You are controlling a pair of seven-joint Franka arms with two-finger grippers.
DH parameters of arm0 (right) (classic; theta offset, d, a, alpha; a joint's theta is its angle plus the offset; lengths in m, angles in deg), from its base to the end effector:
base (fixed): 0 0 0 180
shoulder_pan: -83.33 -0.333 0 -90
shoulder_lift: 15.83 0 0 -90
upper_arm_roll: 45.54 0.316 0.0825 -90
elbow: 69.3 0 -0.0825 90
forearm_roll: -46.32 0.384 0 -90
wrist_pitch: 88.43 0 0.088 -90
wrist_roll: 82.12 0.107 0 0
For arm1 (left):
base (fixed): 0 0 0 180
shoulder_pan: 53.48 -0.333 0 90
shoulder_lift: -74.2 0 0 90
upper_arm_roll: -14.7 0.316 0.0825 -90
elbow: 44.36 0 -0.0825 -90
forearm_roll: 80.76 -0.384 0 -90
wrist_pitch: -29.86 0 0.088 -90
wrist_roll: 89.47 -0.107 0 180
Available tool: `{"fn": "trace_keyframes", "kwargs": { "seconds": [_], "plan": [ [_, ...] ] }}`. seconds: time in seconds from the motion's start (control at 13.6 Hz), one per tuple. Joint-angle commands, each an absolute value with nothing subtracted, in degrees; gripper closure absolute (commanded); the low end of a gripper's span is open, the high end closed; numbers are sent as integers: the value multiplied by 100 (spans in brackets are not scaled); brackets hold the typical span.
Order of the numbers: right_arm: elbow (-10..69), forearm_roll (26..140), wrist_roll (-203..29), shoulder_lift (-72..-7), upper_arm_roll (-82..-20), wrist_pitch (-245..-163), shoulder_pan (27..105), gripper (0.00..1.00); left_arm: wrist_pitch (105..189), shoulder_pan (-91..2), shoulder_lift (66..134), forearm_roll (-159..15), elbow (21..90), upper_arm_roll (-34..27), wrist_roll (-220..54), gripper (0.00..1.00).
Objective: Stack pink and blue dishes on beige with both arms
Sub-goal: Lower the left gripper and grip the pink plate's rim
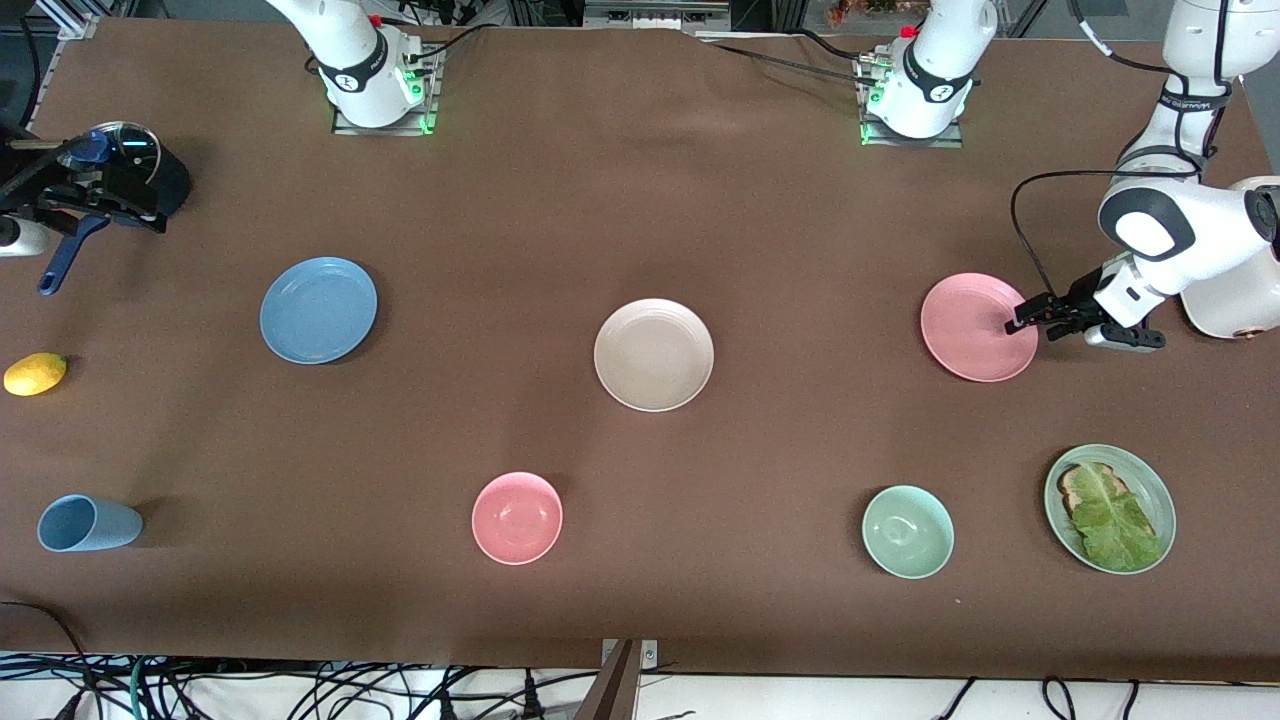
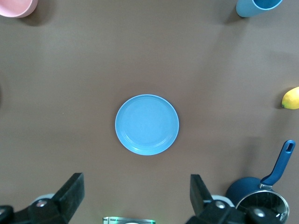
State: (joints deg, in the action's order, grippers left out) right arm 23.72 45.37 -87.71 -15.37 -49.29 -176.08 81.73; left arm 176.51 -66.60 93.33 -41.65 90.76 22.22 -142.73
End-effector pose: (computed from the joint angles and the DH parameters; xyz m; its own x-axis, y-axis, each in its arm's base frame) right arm 0.5453 -0.0224 0.6008 0.9945 0.0595 -0.0868 0.0604 -0.9981 0.0076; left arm 0.4572 0.1855 0.1772 0.9960 0.0363 0.0811 0.0107 -0.9552 0.2959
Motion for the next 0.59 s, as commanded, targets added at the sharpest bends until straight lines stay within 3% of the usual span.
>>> {"fn": "trace_keyframes", "kwargs": {
  "seconds": [0.0, 0.15, 0.29, 0.37, 0.51],
  "plan": [
    [2298, 4518, -8809, -1495, -4924, -17492, 8175, 0, 17752, -6614, 9117, -3945, 9292, 2243, -14511, 8],
    [2298, 4518, -8818, -1495, -4932, -17492, 8184, 0, 17709, -6622, 9090, -3954, 9292, 2243, -14528, 11],
    [2298, 4527, -8792, -1495, -4923, -17500, 8175, 0, 17682, -6675, 9011, -3945, 9292, 2243, -14729, 21],
    [2298, 4527, -8792, -1495, -4923, -17500, 8175, 0, 17682, -6693, 9011, -3945, 9292, 2252, -14809, 31],
    [2298, 4527, -8792, -1495, -4923, -17500, 8175, 0, 17595, -6780, 9002, -3945, 9283, 2252, -14844, 60]
  ]
}}
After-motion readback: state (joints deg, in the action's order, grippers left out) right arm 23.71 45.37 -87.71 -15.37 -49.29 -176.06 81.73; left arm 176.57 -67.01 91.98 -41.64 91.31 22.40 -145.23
